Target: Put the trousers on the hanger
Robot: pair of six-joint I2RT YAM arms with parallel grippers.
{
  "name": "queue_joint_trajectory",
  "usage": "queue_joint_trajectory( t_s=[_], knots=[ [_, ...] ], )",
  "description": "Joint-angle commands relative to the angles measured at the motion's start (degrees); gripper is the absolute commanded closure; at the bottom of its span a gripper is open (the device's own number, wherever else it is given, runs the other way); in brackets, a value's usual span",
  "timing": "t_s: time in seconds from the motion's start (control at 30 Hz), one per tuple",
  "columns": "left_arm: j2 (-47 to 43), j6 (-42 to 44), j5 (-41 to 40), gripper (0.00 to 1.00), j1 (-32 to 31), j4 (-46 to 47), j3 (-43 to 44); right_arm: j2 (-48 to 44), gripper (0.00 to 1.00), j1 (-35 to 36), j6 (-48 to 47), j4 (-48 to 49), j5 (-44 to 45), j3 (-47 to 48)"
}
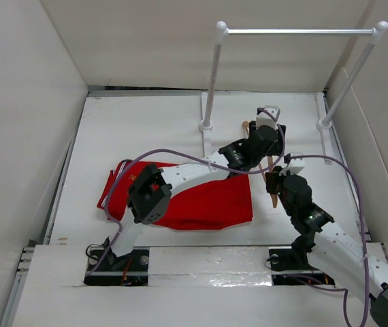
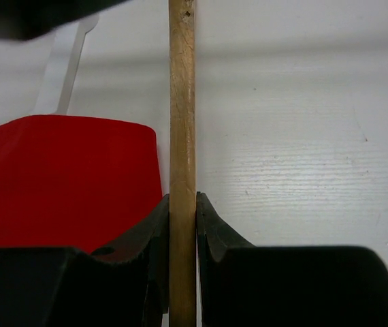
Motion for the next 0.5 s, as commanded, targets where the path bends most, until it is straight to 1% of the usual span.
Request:
queue_joint_trajectory(
  t_s=[0.0,0.03,0.13,0.33,0.43,0.47],
  knots=[
    [4.27,1.19,-4.46,0.44,0.43,-5.18,8.58,-0.43,1.00,2.10,0.73,4.31,4.01,0.10],
    [5.15,1.10,-4.64,0.43,1.21,-6.76,10.94,-0.69,1.00,2.10,0.82,4.31,4.37,0.19],
    [7.35,1.01,-4.29,0.44,2.44,-7.30,12.72,-1.40,1.00,3.60,0.56,4.92,5.25,-0.25],
    [9.03,0.93,-6.31,0.49,3.67,-9.23,13.78,-0.69,1.00,4.74,0.47,5.01,7.36,0.02],
    [8.85,1.36,-6.93,0.60,3.68,-8.45,13.25,0.62,1.00,5.79,0.64,4.84,7.36,0.63],
    [8.76,1.37,-6.84,0.73,3.68,-8.27,13.16,0.89,1.00,5.79,0.65,4.66,7.88,0.81]
  ],
)
